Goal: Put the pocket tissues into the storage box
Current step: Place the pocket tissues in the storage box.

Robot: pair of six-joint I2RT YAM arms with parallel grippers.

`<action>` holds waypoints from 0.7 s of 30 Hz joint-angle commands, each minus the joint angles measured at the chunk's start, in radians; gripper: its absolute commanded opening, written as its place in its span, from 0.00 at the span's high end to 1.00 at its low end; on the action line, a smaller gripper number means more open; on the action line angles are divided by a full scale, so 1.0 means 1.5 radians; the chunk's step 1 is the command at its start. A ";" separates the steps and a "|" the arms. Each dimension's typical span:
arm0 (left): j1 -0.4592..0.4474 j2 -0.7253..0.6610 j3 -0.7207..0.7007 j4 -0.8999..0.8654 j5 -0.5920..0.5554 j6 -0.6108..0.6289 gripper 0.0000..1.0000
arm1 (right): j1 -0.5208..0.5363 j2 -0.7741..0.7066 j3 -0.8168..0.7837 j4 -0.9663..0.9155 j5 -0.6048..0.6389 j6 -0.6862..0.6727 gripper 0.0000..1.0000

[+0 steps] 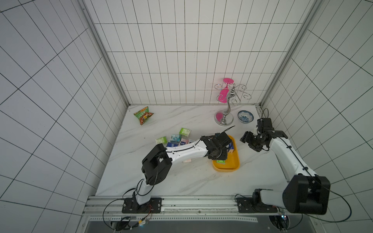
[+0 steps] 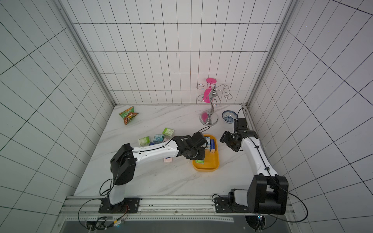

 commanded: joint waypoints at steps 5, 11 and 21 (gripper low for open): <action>0.005 0.049 0.057 -0.018 -0.045 0.006 0.59 | -0.013 -0.028 -0.014 -0.034 0.022 -0.023 0.28; 0.014 0.066 0.069 -0.027 -0.032 0.006 0.50 | -0.013 -0.021 -0.019 -0.042 0.021 -0.036 0.28; 0.018 0.037 0.052 -0.054 -0.037 0.007 0.22 | -0.011 -0.010 -0.015 -0.037 -0.015 -0.043 0.27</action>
